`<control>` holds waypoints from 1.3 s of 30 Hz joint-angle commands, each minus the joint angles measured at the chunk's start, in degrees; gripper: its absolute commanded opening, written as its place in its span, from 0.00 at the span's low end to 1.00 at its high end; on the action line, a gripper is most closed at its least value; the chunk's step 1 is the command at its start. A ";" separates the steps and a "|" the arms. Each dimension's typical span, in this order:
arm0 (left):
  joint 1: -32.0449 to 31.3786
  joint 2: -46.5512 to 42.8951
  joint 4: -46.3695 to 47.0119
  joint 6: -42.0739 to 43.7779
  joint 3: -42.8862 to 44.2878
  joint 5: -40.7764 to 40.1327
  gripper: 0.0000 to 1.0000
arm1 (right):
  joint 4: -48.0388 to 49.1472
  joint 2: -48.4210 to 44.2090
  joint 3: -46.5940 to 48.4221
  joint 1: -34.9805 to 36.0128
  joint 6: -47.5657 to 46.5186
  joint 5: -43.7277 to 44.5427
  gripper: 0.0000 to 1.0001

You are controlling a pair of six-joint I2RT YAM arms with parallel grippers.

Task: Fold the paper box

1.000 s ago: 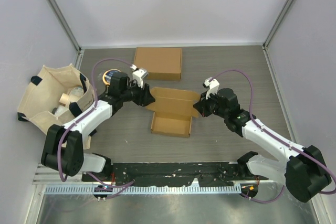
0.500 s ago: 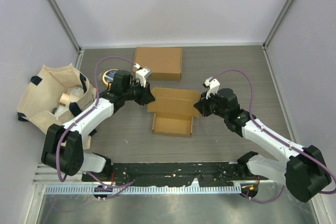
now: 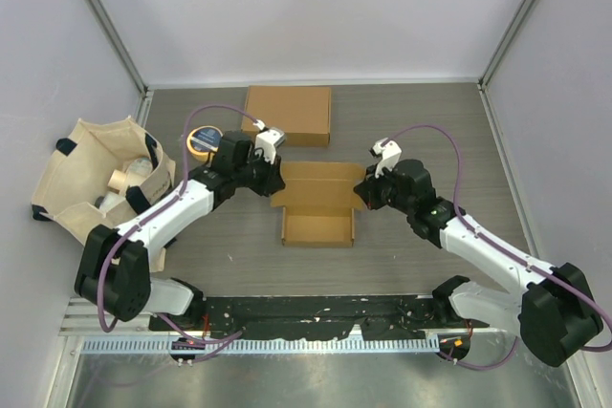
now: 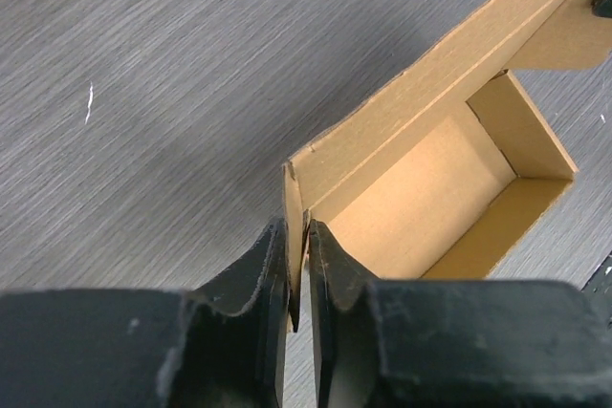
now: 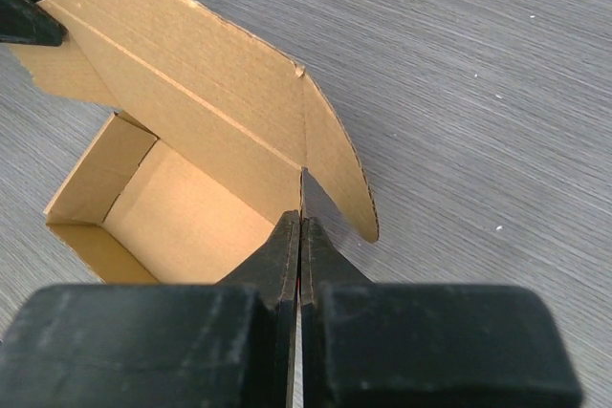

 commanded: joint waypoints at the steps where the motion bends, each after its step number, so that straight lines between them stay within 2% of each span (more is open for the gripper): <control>1: -0.74 -1.95 -0.63 0.96 0.33 -3.21 0.14 | 3.32 0.62 3.15 0.85 1.03 1.79 0.01; 6: -1.44 -3.44 0.25 0.61 0.15 -6.19 0.05 | 3.49 0.71 3.51 1.73 1.64 3.63 0.01; 7: -1.88 -3.70 0.43 -1.13 0.33 -8.46 0.00 | 3.58 0.62 3.59 2.17 1.90 4.59 0.01; 10: -4.51 -5.02 1.65 -6.23 0.77 -22.07 0.00 | 4.64 0.88 4.21 6.46 6.72 19.84 0.01; 11: -6.96 -5.37 2.27 -10.69 0.85 -27.33 0.00 | 4.03 1.67 5.69 8.04 9.00 26.07 0.01; 12: -8.20 -6.07 5.15 -12.82 -0.02 -31.47 0.00 | 3.41 2.20 6.75 11.02 11.29 36.66 0.01; 13: -10.65 -6.25 7.18 -14.58 -0.72 -38.30 0.00 | 2.88 2.90 7.63 12.00 16.01 40.60 0.01; 16: -13.30 -5.12 14.99 -20.83 -2.83 -48.53 0.00 | 4.01 6.59 9.31 15.08 22.01 50.90 0.01; 19: -13.57 -1.61 17.56 -24.09 -2.31 -51.97 0.00 | 6.48 9.49 9.22 16.75 22.21 56.86 0.01; 22: -13.75 0.42 21.69 -25.67 -3.71 -54.36 0.00 | 12.71 11.08 7.11 17.64 21.33 60.04 0.01; 25: -14.36 0.43 23.80 -26.29 -5.38 -55.77 0.00 | 23.92 13.19 2.39 19.13 16.33 62.61 0.01; 33: -16.12 -1.07 34.43 -28.40 -13.03 -59.36 0.00 | 46.09 17.05 -7.73 20.27 9.04 62.43 0.04; 34: -16.65 -1.07 35.31 -28.57 -13.64 -59.55 0.00 | 51.43 17.67 -10.09 20.45 8.50 62.70 0.05; 36: -17.70 -0.89 37.07 -28.75 -14.96 -60.43 0.00 | 54.89 18.46 -12.13 20.72 8.41 64.19 0.05; 39: -18.84 -0.19 37.08 -30.33 -15.49 -61.30 0.00 | 55.17 18.55 -13.36 21.07 10.16 65.25 0.05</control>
